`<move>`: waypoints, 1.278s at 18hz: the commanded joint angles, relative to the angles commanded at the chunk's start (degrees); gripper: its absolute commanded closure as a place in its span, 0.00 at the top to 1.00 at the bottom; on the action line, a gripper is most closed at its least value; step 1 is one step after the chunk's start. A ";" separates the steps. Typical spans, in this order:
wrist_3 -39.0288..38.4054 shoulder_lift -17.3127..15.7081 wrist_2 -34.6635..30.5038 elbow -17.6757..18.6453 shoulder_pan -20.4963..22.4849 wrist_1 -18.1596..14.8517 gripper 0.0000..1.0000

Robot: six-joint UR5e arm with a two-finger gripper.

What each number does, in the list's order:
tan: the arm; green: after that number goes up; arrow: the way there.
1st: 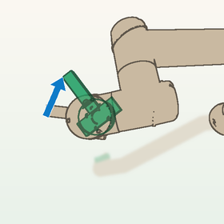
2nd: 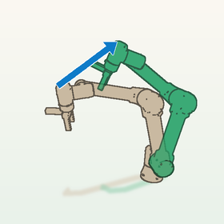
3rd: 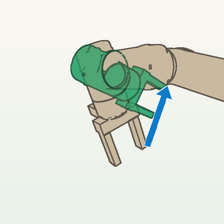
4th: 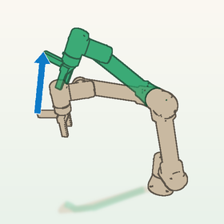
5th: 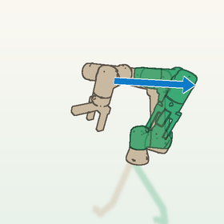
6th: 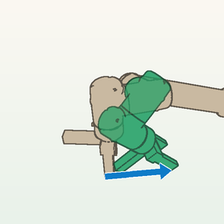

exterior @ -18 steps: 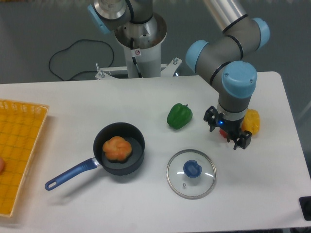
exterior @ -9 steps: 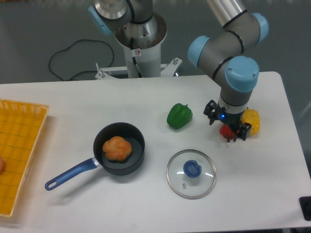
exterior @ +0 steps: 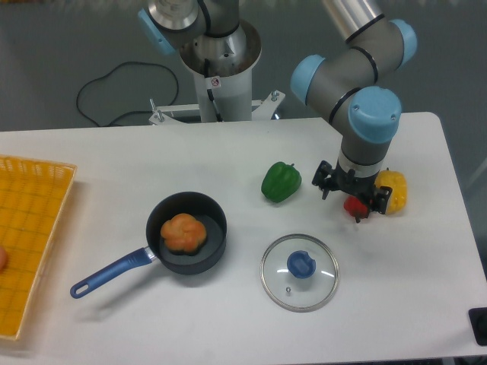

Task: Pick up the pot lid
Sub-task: 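Move the gripper over the blue knob of the glass lid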

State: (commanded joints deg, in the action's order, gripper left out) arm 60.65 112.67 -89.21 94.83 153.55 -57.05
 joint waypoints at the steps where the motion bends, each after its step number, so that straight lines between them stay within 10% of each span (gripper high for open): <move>1: 0.43 0.53 -0.35 -0.52 -0.53 0.36 1.00; 7: 6.14 4.93 -3.43 -6.77 -4.14 0.36 1.00; 23: 23.38 9.32 -2.81 -6.24 -6.68 -0.70 1.00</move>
State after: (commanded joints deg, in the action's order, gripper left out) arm 84.02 121.99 -92.02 88.60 146.87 -57.75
